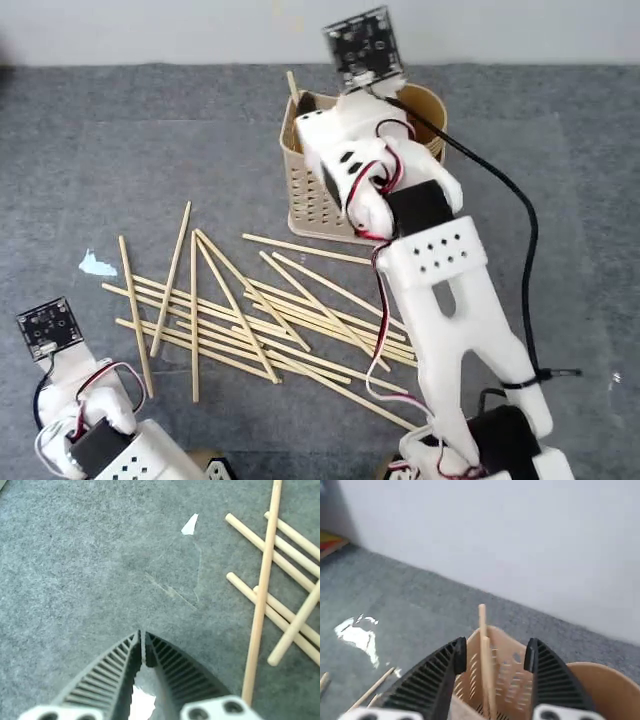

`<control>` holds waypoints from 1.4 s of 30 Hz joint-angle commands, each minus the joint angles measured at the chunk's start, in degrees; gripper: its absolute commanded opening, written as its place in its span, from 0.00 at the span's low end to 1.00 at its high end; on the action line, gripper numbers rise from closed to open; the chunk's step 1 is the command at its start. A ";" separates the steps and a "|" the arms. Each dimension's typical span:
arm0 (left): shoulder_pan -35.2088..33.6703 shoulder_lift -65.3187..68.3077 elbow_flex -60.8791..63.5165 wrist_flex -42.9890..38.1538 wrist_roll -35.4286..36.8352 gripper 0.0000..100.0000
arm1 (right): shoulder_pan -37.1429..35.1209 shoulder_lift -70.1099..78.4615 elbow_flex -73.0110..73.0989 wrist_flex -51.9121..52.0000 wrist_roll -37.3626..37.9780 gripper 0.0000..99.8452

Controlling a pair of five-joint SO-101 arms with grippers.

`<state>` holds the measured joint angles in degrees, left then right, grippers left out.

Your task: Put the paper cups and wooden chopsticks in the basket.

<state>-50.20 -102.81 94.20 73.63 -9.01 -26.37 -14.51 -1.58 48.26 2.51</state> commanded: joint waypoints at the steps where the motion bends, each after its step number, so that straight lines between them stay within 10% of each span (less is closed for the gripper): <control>1: 0.44 0.26 -0.48 -0.97 -0.44 0.02 | -3.56 -3.38 -7.30 14.90 -0.26 0.19; 11: 0.44 0.26 -0.48 -0.97 -0.44 0.02 | -12.35 -3.21 -3.52 34.24 0.26 0.19; 23: 0.44 0.26 -0.48 -0.97 -0.44 0.02 | -14.73 8.57 13.80 22.55 2.55 0.19; 42: 0.44 0.26 -0.48 -0.97 -0.44 0.02 | -10.68 43.38 -8.26 20.26 8.62 0.19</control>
<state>-50.20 -102.81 94.20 73.63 -9.01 -38.24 28.22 -5.45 69.27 9.54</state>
